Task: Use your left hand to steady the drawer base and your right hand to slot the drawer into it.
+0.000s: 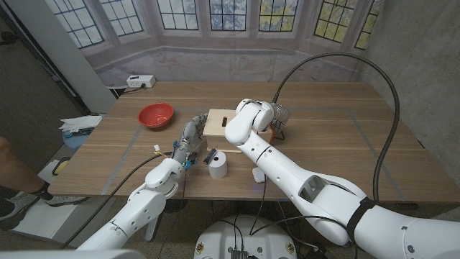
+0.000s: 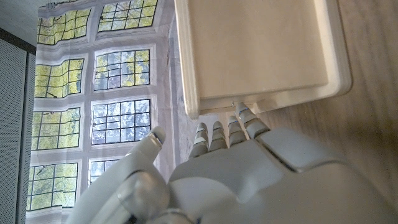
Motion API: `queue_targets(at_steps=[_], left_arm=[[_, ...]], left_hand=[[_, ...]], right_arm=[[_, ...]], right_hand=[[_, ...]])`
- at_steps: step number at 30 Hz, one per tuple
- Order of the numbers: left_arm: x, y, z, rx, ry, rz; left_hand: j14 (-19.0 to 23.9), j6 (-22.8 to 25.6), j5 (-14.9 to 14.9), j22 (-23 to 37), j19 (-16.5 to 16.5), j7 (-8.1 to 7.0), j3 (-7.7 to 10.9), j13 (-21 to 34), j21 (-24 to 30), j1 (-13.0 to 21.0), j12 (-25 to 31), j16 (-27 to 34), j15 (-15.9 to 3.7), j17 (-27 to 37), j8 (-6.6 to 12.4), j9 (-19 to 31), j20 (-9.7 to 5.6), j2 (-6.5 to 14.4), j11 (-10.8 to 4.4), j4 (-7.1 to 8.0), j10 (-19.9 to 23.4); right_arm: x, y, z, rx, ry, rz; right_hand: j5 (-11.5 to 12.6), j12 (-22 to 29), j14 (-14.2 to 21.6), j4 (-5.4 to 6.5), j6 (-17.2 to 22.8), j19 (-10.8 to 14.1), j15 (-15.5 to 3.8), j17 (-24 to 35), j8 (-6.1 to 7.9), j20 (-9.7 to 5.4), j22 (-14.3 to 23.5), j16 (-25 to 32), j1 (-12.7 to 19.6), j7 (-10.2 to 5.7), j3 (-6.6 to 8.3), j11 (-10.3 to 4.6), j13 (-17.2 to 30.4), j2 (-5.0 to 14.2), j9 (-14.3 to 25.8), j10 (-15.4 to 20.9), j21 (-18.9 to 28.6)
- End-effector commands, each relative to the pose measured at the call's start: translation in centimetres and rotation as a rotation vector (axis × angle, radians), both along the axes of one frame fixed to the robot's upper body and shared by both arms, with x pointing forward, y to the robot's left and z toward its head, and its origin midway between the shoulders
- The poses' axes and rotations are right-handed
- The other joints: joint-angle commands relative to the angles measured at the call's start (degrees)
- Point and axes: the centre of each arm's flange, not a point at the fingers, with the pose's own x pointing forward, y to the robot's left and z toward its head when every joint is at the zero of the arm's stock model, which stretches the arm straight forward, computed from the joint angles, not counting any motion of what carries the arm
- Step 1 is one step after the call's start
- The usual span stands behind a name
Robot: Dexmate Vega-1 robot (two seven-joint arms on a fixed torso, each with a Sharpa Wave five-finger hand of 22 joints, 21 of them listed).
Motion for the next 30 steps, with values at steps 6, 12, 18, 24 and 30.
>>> queue_targets(at_steps=[6,12,18,24,30], left_arm=[[0.2,-1.5,0.2,-0.006,-0.013,0.000],[0.0,-1.6,0.2,-0.006,-0.010,0.001],[-0.1,-2.0,0.2,-0.006,-0.010,-0.003],[-0.1,-2.2,0.3,-0.005,-0.007,-0.012],[0.0,-2.4,0.4,-0.004,-0.002,-0.021]], left_hand=[[0.5,0.8,0.1,0.1,0.6,0.31,0.44,0.3,0.1,-0.3,0.1,-0.1,0.47,0.1,0.14,0.2,0.01,0.2,0.27,-0.04,0.5],[0.6,1.0,0.1,0.1,0.7,0.37,0.53,0.3,0.1,-0.3,0.2,0.0,0.47,0.1,0.17,0.2,0.07,0.2,0.29,-0.04,0.7],[0.7,1.0,0.1,0.1,0.8,0.51,0.63,0.3,0.1,-0.2,0.2,0.0,0.49,0.1,0.17,0.2,0.09,0.3,0.31,-0.06,0.8],[0.7,1.0,0.2,0.1,0.8,0.54,0.71,0.3,0.1,-0.2,0.1,-0.1,0.48,0.1,0.13,0.2,0.08,0.3,0.37,-0.07,0.8],[0.7,1.0,0.2,0.1,0.8,0.54,0.76,0.3,0.0,-0.2,0.1,-0.1,0.49,0.1,0.09,0.2,0.10,0.2,0.36,-0.06,0.8]], right_arm=[[-0.6,-0.1,0.1,0.013,0.022,0.002],[-0.8,-0.2,0.1,0.019,0.027,0.004],[-0.9,-0.3,0.3,0.018,0.024,0.011],[-0.8,-0.4,0.6,0.022,0.021,0.017],[-0.5,-0.5,0.8,0.032,0.019,0.024]], right_hand=[[0.3,0.4,1.0,-0.12,0.2,0.7,-2.53,0.2,0.14,0.31,0.1,0.5,0.2,0.52,0.08,0.31,0.2,0.66,0.2,0.2,0.5],[0.3,0.4,1.2,-0.06,0.2,0.9,-2.37,0.3,0.13,0.37,0.1,0.6,0.1,0.64,0.04,0.43,0.2,0.72,0.2,0.4,0.5],[0.4,0.3,1.3,-0.03,0.2,1.1,-2.73,0.3,0.11,0.34,0.1,0.6,0.2,0.76,0.04,0.38,0.2,0.79,0.2,0.4,0.5],[0.4,0.3,1.5,0.02,0.2,1.2,-2.72,0.3,0.08,0.40,0.1,0.7,0.1,0.74,0.01,0.37,0.2,0.85,0.2,0.5,0.5],[0.4,0.2,1.6,0.03,0.2,1.3,-2.68,0.3,0.07,0.37,0.1,0.6,0.1,0.77,0.01,0.39,0.3,0.86,0.2,0.5,0.4]])
